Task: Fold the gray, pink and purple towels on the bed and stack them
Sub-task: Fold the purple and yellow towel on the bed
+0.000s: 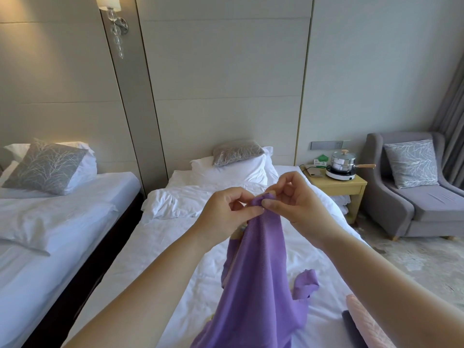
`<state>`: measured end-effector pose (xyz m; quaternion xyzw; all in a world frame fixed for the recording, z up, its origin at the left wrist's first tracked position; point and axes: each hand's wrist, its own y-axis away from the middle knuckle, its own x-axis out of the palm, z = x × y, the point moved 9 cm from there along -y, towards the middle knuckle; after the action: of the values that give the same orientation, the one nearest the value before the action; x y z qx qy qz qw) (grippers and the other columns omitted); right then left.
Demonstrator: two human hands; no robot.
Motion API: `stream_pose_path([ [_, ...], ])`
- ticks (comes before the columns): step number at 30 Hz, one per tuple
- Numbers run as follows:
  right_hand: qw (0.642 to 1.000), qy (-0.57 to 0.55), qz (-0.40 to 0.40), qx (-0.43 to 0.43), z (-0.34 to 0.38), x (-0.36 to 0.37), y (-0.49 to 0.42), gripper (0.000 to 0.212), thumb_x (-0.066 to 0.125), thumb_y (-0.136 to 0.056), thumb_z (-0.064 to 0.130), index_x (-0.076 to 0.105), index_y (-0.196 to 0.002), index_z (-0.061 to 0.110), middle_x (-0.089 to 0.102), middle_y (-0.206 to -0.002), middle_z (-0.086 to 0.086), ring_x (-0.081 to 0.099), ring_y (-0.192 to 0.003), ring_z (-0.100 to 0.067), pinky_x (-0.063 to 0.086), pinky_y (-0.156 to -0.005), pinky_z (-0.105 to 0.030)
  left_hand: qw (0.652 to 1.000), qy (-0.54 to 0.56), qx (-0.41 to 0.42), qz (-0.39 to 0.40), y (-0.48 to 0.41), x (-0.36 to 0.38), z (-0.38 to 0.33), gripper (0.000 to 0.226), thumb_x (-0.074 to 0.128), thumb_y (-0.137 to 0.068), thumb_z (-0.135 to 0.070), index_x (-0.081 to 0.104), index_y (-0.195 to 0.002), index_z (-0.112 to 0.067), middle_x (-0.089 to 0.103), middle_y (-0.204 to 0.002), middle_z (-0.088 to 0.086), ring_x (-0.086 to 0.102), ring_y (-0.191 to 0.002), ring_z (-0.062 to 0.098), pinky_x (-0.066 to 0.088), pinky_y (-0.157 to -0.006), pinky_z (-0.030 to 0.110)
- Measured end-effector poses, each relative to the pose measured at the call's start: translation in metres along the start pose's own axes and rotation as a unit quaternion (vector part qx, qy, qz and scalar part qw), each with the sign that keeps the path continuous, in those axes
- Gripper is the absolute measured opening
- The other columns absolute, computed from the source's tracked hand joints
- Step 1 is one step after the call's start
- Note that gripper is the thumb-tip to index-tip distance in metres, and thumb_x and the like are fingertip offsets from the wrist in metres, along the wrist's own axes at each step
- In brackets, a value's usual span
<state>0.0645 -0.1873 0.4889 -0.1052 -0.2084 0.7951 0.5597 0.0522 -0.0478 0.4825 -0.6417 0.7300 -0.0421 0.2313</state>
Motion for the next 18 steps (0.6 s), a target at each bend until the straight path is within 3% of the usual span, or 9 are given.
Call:
stream_pose_path([
  [4,0.998,-0.028,0.041,0.05,-0.021,0.004,0.015,0.015,0.063,-0.082,0.007,0.051,-0.091,0.01,0.063,-0.079,-0.003,0.057,-0.074,-0.013,0.046,-0.069,-0.021,0.999,0.032,0.019,-0.003,0.002,-0.008,-0.014,0.014,0.076,-0.073,-0.022,0.068,-0.083,-0.016,0.059,-0.082,0.03,0.052,-0.069,0.026,0.047,-0.069,0.042],
  [7,0.998,0.002,0.027,0.056,-0.034,0.006,0.019,0.009,0.062,-0.086,0.002,0.059,-0.083,0.01,0.06,-0.068,0.003,0.053,-0.067,-0.01,0.042,-0.065,-0.019,0.999,0.0,0.033,0.017,0.003,-0.009,-0.02,0.012,0.073,-0.08,-0.013,0.071,-0.09,-0.019,0.069,-0.087,0.011,0.054,-0.072,0.022,0.048,-0.072,0.034],
  [10,0.999,0.012,-0.002,0.032,-0.026,0.003,0.014,0.012,0.067,-0.083,0.002,0.064,-0.079,0.014,0.065,-0.074,-0.004,0.058,-0.074,-0.016,0.046,-0.071,-0.024,0.999,-0.043,0.019,0.026,0.003,-0.011,-0.018,0.012,0.072,-0.083,-0.016,0.072,-0.093,-0.022,0.067,-0.071,-0.014,0.05,-0.058,0.012,0.044,-0.062,0.02],
  [12,0.999,0.041,0.027,0.023,-0.02,0.009,0.011,0.014,0.067,-0.083,0.0,0.064,-0.08,0.014,0.067,-0.081,-0.007,0.06,-0.08,-0.019,0.047,-0.079,-0.032,0.995,-0.079,0.023,0.057,0.005,-0.006,-0.023,0.008,0.072,-0.083,-0.023,0.073,-0.086,-0.031,0.064,-0.061,-0.017,0.042,-0.049,0.007,0.036,-0.054,0.012],
  [15,0.995,0.08,0.053,0.014,-0.015,0.012,0.008,0.02,0.066,-0.084,-0.002,0.065,-0.08,0.017,0.066,-0.087,-0.011,0.059,-0.086,-0.024,0.045,-0.087,-0.044,0.995,-0.076,0.024,0.063,0.003,-0.006,-0.03,0.013,0.074,-0.082,-0.022,0.075,-0.081,-0.035,0.073,-0.081,-0.005,0.061,-0.068,0.014,0.047,-0.069,0.017],
  [18,0.996,0.072,0.057,0.016,-0.014,0.011,0.007,0.014,0.068,-0.083,0.001,0.065,-0.082,0.015,0.067,-0.089,-0.009,0.06,-0.089,-0.024,0.045,-0.092,-0.047,0.997,-0.069,0.029,0.007,-0.001,-0.017,-0.034,0.013,0.076,-0.078,-0.016,0.074,-0.077,-0.028,0.073,-0.079,-0.011,0.065,-0.077,0.001,0.046,-0.069,0.01],
])
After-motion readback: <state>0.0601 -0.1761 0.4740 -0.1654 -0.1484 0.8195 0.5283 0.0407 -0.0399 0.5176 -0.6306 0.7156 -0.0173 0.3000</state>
